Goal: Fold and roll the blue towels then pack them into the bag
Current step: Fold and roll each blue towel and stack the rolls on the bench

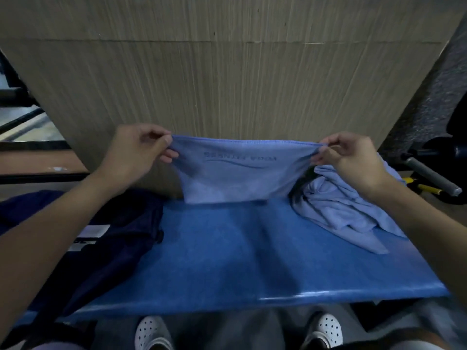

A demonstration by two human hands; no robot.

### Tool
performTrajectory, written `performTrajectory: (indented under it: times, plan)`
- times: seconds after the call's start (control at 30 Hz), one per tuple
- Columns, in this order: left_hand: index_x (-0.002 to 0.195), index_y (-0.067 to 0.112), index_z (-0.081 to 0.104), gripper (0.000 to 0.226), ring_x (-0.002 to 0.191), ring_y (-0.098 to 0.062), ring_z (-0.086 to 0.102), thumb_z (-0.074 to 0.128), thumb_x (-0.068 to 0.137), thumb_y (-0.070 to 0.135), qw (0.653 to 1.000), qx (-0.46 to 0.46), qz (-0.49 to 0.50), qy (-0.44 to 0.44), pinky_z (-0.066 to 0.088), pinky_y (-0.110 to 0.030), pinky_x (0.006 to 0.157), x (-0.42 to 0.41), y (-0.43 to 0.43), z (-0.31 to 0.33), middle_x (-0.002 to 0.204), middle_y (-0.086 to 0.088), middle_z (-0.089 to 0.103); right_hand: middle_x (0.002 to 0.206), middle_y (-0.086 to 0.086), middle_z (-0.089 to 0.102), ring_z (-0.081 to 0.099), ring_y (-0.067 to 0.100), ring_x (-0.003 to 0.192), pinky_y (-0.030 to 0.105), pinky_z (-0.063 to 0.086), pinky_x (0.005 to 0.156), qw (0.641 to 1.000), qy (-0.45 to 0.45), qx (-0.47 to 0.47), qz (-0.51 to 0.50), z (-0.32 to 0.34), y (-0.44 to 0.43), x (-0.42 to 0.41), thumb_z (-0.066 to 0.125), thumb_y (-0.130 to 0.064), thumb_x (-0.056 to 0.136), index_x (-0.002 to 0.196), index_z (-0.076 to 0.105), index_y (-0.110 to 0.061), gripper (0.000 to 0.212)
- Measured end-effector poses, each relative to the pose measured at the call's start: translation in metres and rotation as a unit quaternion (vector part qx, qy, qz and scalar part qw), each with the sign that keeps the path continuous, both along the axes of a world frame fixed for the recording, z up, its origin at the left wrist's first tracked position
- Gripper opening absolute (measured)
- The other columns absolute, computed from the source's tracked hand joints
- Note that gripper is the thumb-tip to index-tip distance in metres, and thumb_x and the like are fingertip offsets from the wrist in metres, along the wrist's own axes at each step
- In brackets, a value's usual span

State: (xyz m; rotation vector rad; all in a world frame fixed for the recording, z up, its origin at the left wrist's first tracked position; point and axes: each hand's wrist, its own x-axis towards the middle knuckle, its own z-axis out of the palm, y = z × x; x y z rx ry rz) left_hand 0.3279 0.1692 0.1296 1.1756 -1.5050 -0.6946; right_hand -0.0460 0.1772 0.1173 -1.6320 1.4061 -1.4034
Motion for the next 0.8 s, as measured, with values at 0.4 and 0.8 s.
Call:
performTrajectory:
  times: [0.4, 0.8]
  plan:
    - [0.080, 0.018, 0.068, 0.024, 0.063, -0.009, 0.069, 0.064, 0.089, -0.005, 0.962, 0.204, -0.058, -0.170, 0.051, -0.028, 0.060, 0.020, 0.094, -0.173, 0.070, -0.017, 0.070, 0.062, 0.004, 0.069, 0.058, 0.009, 0.058, 0.033, 0.048, 0.063, 0.943, 0.223, 0.223, 0.109, -0.174, 0.080, -0.024, 0.069, 0.004, 0.083, 0.066, 0.071, -0.027, 0.035]
    - [0.072, 0.019, 0.067, 0.022, 0.058, -0.003, 0.055, 0.069, 0.085, 0.001, 0.967, 0.132, -0.010, -0.217, 0.042, -0.013, 0.058, 0.013, 0.059, -0.187, 0.065, 0.000, 0.065, 0.063, -0.005, 0.066, 0.055, -0.002, 0.061, 0.012, 0.043, 0.065, 0.973, 0.097, 0.188, 0.090, -0.185, 0.050, -0.019, 0.064, 0.006, 0.087, 0.077, 0.069, -0.008, 0.018]
